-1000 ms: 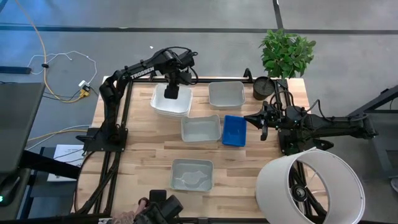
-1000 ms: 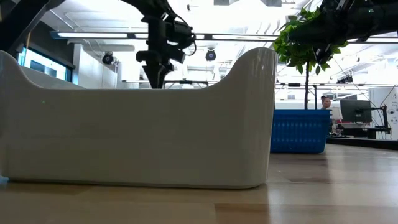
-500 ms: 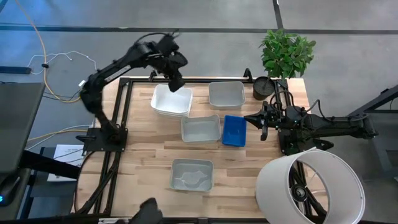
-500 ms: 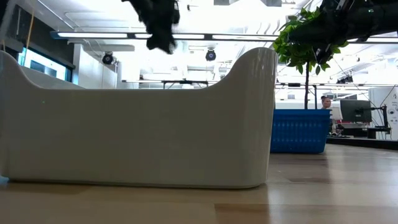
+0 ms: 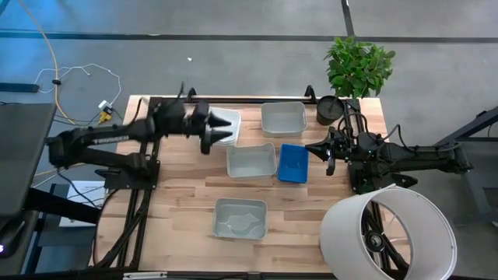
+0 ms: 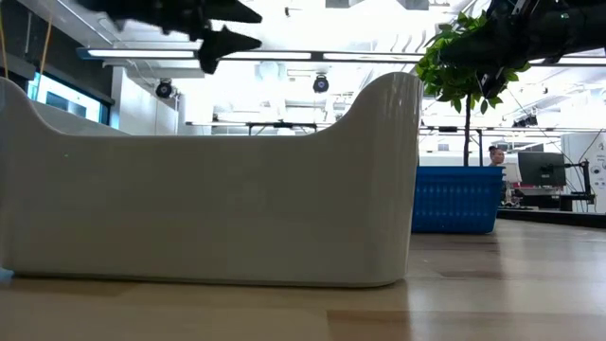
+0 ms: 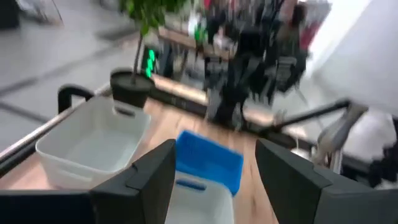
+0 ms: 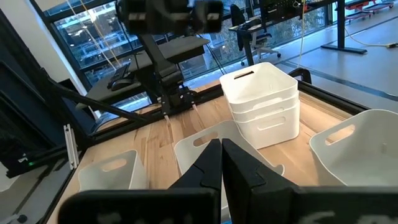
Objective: Stack baskets by color
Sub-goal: Stack the center gray bin into the top right gray bin
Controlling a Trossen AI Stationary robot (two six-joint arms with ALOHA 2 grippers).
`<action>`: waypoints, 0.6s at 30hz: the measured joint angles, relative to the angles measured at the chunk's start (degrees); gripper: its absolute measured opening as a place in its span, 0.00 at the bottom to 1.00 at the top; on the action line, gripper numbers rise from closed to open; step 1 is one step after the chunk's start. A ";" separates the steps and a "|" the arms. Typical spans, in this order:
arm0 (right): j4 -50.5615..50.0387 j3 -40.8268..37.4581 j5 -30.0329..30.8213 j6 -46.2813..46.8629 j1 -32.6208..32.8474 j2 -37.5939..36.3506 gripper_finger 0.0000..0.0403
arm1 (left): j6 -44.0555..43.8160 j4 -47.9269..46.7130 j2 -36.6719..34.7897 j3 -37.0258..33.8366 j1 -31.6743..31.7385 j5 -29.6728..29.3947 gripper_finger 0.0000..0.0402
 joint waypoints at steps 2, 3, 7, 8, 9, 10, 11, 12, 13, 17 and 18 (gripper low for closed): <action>0.02 0.00 0.00 0.02 -0.01 0.00 0.00 | -0.85 6.18 -2.49 -5.41 -3.42 -5.29 0.52; 0.03 0.00 0.00 0.02 -0.01 0.00 0.00 | -0.96 8.15 -3.38 -7.57 -5.06 -7.95 0.52; 2.17 0.00 -0.01 -0.52 -0.02 0.00 0.00 | -0.51 11.81 -4.74 -11.60 -9.05 -13.99 0.52; 2.94 0.00 -0.01 -1.14 0.00 0.00 0.00 | -0.50 12.71 -4.99 -12.07 -9.44 -14.51 0.52; 3.59 0.00 0.00 -1.56 -0.02 0.00 0.00 | -0.48 14.31 -5.12 -12.60 -9.75 -14.87 0.52; 4.10 0.00 0.01 -1.89 -0.02 -0.01 0.00 | -0.49 16.35 -5.14 -13.14 -9.99 -15.14 0.52; 4.43 0.00 0.11 -2.02 0.00 -0.04 0.00 | -0.53 18.39 -5.14 -13.79 -10.07 -15.40 0.52; 4.58 0.00 0.13 -2.37 -0.02 -0.04 0.00 | -0.59 19.93 -5.14 -14.38 -10.10 -15.57 0.52; 4.69 0.00 0.15 -2.43 -0.02 -0.04 0.00 | -0.59 20.86 -5.14 -14.70 -10.10 -15.92 0.52; 4.99 0.00 0.30 -2.12 -0.02 -0.04 0.00 | -1.99 21.45 -5.12 -14.80 -10.04 -16.51 0.52; 5.31 0.00 0.30 -2.05 0.00 -0.04 0.00 | -1.99 21.36 -5.12 -14.80 -10.01 -16.47 0.52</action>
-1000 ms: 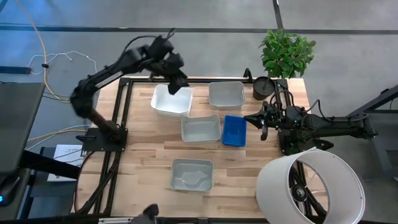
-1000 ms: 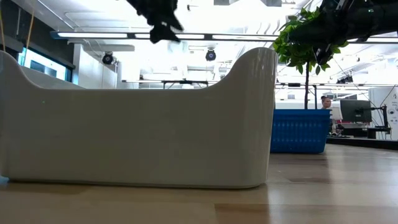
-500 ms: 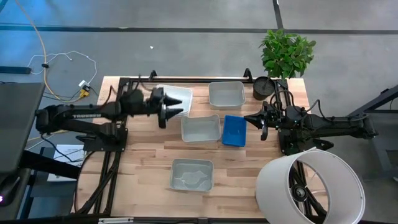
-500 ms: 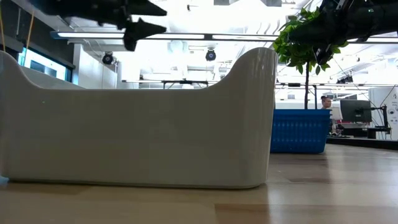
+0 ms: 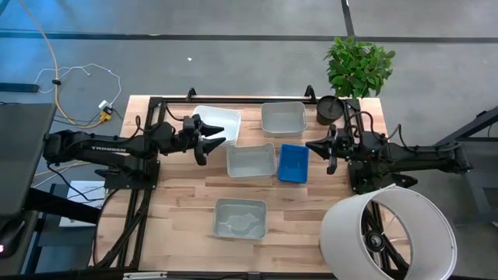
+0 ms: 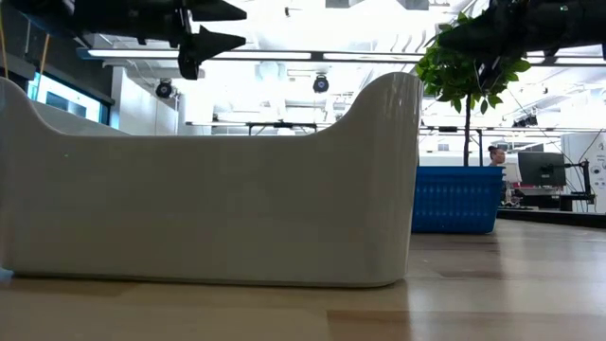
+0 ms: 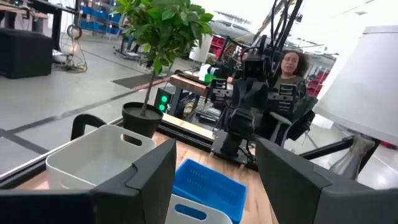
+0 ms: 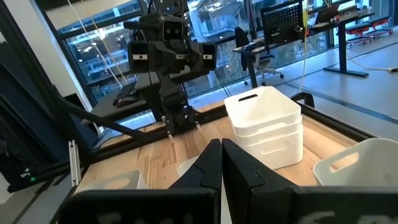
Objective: Stack baskets by color
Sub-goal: Stack the center gray bin into the top right gray bin
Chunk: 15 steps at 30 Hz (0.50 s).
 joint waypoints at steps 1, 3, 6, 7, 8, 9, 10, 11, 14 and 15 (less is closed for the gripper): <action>0.42 0.00 0.02 0.06 -0.02 0.00 0.00 | 0.00 -0.02 0.00 0.00 -0.01 0.04 0.52; 1.53 0.00 0.02 0.12 -0.01 0.00 0.00 | 0.00 -0.04 0.00 0.00 -0.02 0.19 0.52; 3.19 0.00 0.02 0.13 0.00 0.00 0.00 | 0.53 -0.02 0.00 0.00 0.01 0.11 0.52; 3.66 0.00 0.02 0.13 -0.01 0.00 0.00 | 0.80 -0.02 0.02 0.00 0.11 -0.21 0.52; 4.01 0.00 0.02 0.13 -0.02 0.00 0.00 | 0.79 -0.02 0.02 0.00 0.19 -0.35 0.52; 4.32 0.00 0.02 0.13 -0.02 0.00 0.00 | 0.51 -0.03 0.02 0.00 0.22 -0.44 0.52; 4.57 0.00 0.02 0.13 0.00 0.00 0.00 | 0.11 -0.06 0.02 0.00 0.22 -0.45 0.52; 4.71 0.00 0.02 0.13 0.00 0.00 0.00 | -0.01 -0.09 0.02 0.00 0.22 -0.44 0.52; 4.70 0.00 0.03 0.13 -0.01 0.00 0.00 | -0.27 -0.13 0.04 0.00 0.17 0.49 0.52; 4.70 0.00 0.02 0.13 -0.01 0.00 0.00 | -0.73 -0.15 0.04 0.00 0.01 0.79 0.52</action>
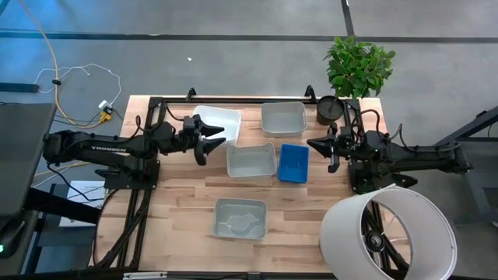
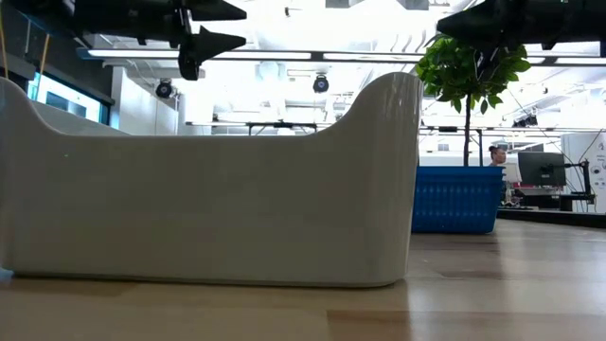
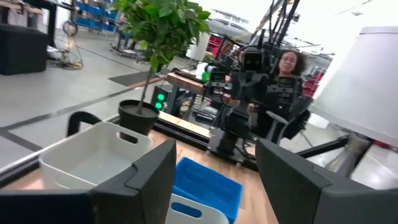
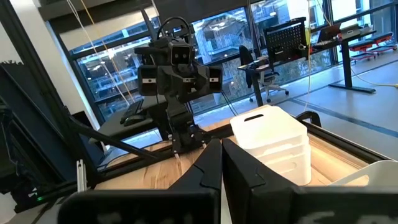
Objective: Stack baskets by color
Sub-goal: Stack the center gray bin into the top right gray bin
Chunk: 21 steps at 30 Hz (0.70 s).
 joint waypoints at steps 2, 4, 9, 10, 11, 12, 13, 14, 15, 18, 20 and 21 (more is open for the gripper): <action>0.00 0.00 0.02 0.00 -0.01 0.00 0.00 | -1.21 -0.04 -0.06 0.00 -0.40 0.37 0.52; 0.00 0.00 0.02 0.00 0.01 0.00 0.00 | -1.68 -1.05 -1.23 -0.04 -0.96 0.49 0.52; 0.00 0.00 0.03 0.01 0.00 0.00 0.00 | -0.30 -7.62 -5.92 -0.04 -2.94 -0.54 0.52; 0.00 0.00 0.04 0.02 -0.01 0.00 0.00 | -0.24 -8.76 -7.22 -0.04 -3.28 -1.35 0.52; 0.00 0.00 0.04 0.02 0.00 0.00 0.00 | 0.15 -9.41 -8.47 -0.04 -3.59 -2.00 0.52; 0.00 0.00 0.04 0.02 -0.01 0.00 0.00 | 0.54 -10.20 -9.74 -0.04 -3.86 -2.59 0.52; 0.00 0.00 0.04 0.02 0.01 0.00 0.00 | 0.99 -10.91 -10.92 -0.04 -3.96 -3.09 0.52; 0.00 0.00 0.04 0.02 -0.01 0.00 0.00 | 1.08 -11.27 -12.08 -0.04 -4.13 -3.59 0.52; -0.02 0.00 0.04 0.02 0.01 0.00 0.00 | 1.16 -11.24 -13.07 -0.04 -4.22 -3.68 0.52; -0.04 0.00 0.04 0.28 0.00 0.00 0.00 | 1.19 -11.59 -15.52 -0.04 -4.43 -3.82 0.52; -0.04 0.00 0.04 1.18 -0.01 0.00 0.00 | 1.19 -11.94 -16.32 -0.04 -4.42 -3.82 0.52; -0.05 0.00 0.07 1.93 0.00 0.00 0.00 | 1.19 -12.11 -16.51 -0.04 -4.43 -3.81 0.52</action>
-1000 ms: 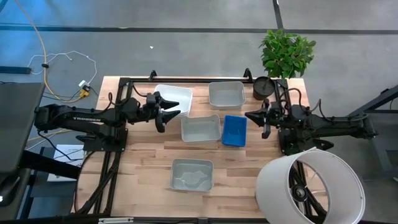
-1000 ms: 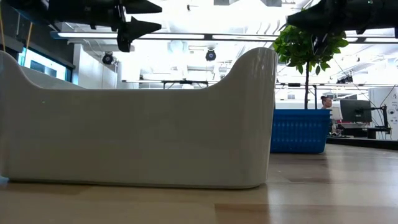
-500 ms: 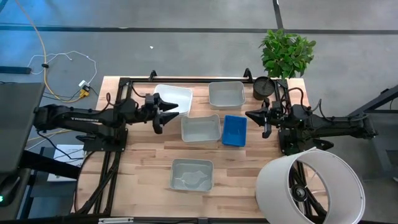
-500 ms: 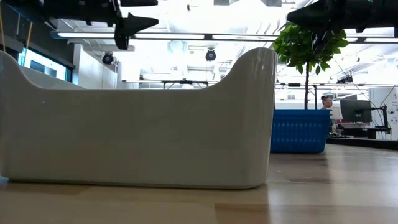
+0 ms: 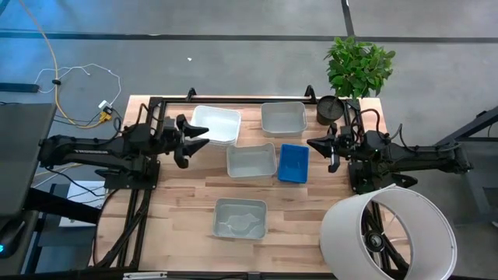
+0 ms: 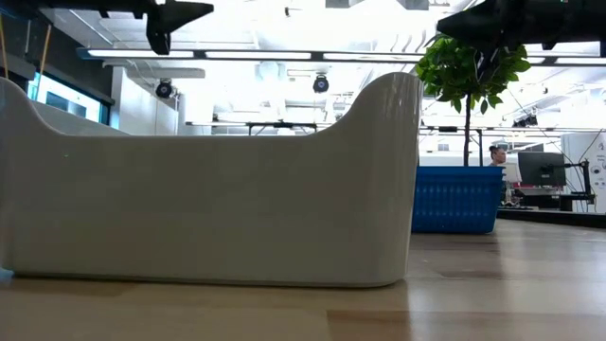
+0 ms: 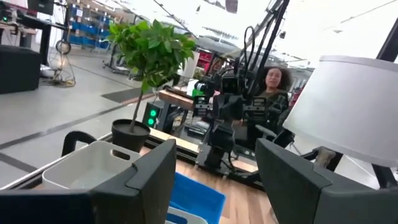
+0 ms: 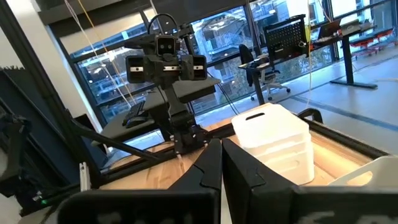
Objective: Stack baskets by color
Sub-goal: Stack the center gray bin into the top right gray bin
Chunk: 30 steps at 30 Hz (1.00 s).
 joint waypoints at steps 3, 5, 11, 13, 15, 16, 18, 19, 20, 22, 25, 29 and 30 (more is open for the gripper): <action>0.00 0.00 0.00 2.60 -0.01 0.00 0.00 | -0.41 -0.04 -0.06 0.00 -0.06 0.22 0.52; 0.01 0.00 0.00 4.27 -0.01 0.00 0.00 | -2.51 -0.04 -0.04 0.00 -0.24 0.75 0.52; -0.01 0.00 -0.02 5.11 0.01 0.00 0.00 | -0.47 -0.42 -0.04 0.00 -2.56 0.87 0.45; 0.00 0.00 0.00 4.27 -0.01 0.00 0.00 | 3.20 -1.31 -0.04 0.00 -3.40 0.69 0.36; 0.01 0.00 -0.02 4.26 -0.01 0.00 0.00 | 5.37 -3.16 -0.04 0.00 -4.01 -0.13 0.23; 0.01 0.00 0.00 4.24 -0.01 0.00 0.00 | 5.87 -4.22 -0.02 0.00 -4.18 -0.20 0.16; 0.01 -0.02 -0.02 4.20 0.01 0.00 0.00 | 5.50 -6.25 -0.04 0.00 -4.31 0.25 0.04; 0.00 0.00 0.00 4.19 0.00 0.00 0.00 | 4.38 -7.27 -0.04 0.00 -4.43 0.41 0.03; 0.00 -0.01 -0.01 4.17 -0.01 0.00 0.00 | 3.41 -8.22 -0.02 0.00 -4.60 0.42 0.03; -0.01 0.00 -0.04 4.17 -0.01 -0.02 0.00 | 2.75 -9.67 -0.02 0.00 -4.86 0.46 0.03; -0.01 0.00 -0.10 4.15 -0.01 -0.02 0.00 | 2.66 -10.20 -0.03 0.00 -4.98 0.50 0.01; -0.01 0.00 -0.22 4.54 0.00 -0.02 0.00 | 2.58 -10.07 -0.34 0.00 -4.98 0.48 0.00; -0.01 0.00 -0.29 4.83 0.00 -0.01 0.00 | 2.58 -9.88 -0.34 0.00 -4.98 0.48 0.00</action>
